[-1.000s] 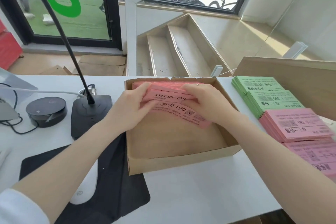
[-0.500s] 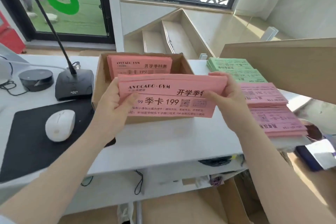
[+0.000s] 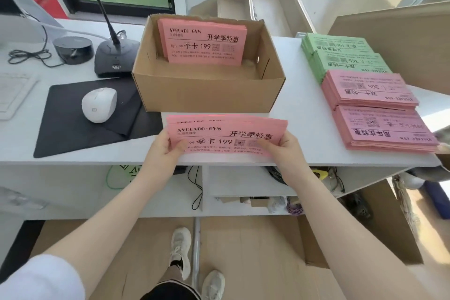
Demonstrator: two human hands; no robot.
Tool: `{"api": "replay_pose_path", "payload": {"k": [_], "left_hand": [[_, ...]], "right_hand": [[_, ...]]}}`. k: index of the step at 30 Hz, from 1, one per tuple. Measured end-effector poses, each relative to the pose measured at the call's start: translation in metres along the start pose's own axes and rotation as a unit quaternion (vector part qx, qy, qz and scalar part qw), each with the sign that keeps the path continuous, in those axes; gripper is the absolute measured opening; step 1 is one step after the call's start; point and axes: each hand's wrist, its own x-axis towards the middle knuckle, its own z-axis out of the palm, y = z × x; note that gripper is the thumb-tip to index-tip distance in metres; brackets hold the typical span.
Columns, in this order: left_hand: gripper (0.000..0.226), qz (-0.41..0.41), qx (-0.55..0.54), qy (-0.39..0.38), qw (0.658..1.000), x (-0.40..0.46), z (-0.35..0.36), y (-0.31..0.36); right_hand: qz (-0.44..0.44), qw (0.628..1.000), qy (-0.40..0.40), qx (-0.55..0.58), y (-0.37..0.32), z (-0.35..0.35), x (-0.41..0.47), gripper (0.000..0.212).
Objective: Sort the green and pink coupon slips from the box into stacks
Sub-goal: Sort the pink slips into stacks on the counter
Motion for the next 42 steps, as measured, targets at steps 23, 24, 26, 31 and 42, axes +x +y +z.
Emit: {"api": "replay_pose_path", "payload": {"k": [23,24,26,31,42], "left_hand": [[0.042,0.144,0.186,-0.144,0.961,0.061,0.001,0.082],[0.042,0.153,0.188,-0.156,0.958,0.066,0.004,0.086],[0.039,0.168,0.196,-0.198,0.946,0.076,0.009,0.092],[0.033,0.183,0.305,-0.333,0.873,0.097,0.029,0.102],[0.022,0.197,0.39,-0.429,0.79,0.108,0.113,0.109]], "right_hand": [[0.0,0.971,0.221,-0.086,-0.033,-0.016,0.007,0.064],[-0.016,0.967,0.22,-0.128,-0.037,-0.016,0.006,0.066],[-0.048,0.959,0.205,-0.191,-0.049,-0.013,0.005,0.064],[-0.105,0.954,0.162,-0.23,-0.074,-0.003,0.008,0.034],[-0.061,0.909,0.137,-0.388,-0.066,-0.04,-0.001,0.013]]}}
